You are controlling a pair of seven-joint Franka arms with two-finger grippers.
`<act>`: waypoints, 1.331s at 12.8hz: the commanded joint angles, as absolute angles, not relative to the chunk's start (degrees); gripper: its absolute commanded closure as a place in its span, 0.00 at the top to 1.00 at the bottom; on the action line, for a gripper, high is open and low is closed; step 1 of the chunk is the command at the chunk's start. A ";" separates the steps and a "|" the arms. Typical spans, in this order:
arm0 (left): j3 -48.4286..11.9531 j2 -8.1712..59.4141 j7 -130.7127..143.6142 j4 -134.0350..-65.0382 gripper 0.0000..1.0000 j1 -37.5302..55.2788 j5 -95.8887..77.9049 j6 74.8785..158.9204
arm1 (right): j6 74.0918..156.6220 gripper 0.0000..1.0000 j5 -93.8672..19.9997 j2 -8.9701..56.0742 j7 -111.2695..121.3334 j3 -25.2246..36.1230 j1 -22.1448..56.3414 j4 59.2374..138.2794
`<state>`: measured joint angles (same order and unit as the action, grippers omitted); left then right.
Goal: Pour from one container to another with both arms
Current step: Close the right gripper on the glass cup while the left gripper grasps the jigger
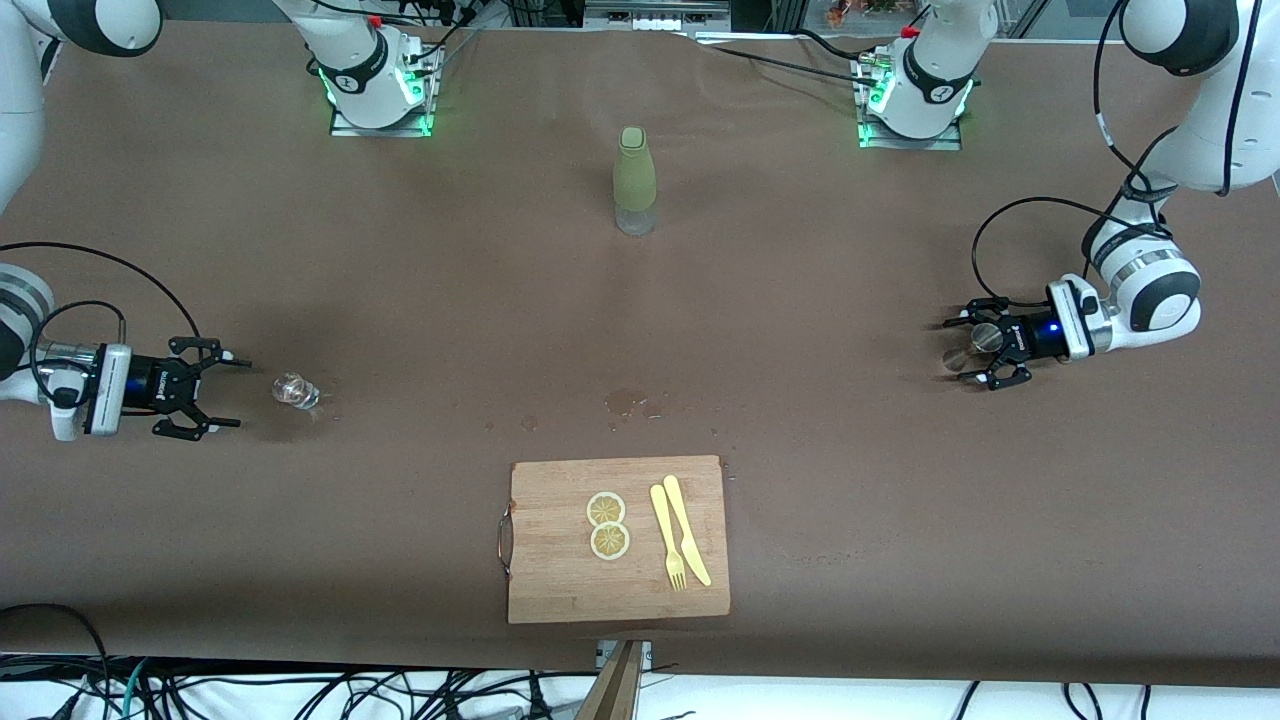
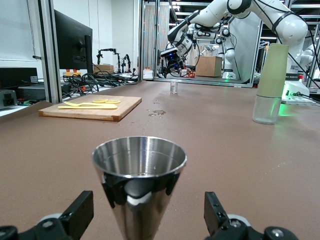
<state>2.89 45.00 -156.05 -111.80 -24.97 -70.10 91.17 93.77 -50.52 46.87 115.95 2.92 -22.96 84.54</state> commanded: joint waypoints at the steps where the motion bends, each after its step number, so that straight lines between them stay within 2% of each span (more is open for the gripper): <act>1: 3.43 46.58 -161.19 -111.01 0.96 -24.43 -72.42 90.00 | 93.60 1.00 -52.72 49.48 120.57 2.81 -23.55 82.79; 5: 3.43 47.37 -163.03 -110.57 0.96 -24.43 -74.09 89.74 | 93.43 1.00 -53.35 52.20 125.93 2.81 -23.38 82.79; 10: 3.43 47.81 -163.21 -110.57 0.87 -24.43 -74.09 88.86 | 93.60 1.00 -53.35 53.09 131.56 2.81 -23.03 82.79; 16: 3.43 48.16 -163.21 -110.13 0.87 -24.43 -74.09 88.86 | 94.57 1.00 -53.26 53.17 133.85 2.81 -20.66 82.97; 17: 3.43 48.25 -163.21 -110.04 0.83 -24.43 -74.09 88.86 | 94.74 1.00 -53.26 53.35 134.38 2.81 -20.57 83.06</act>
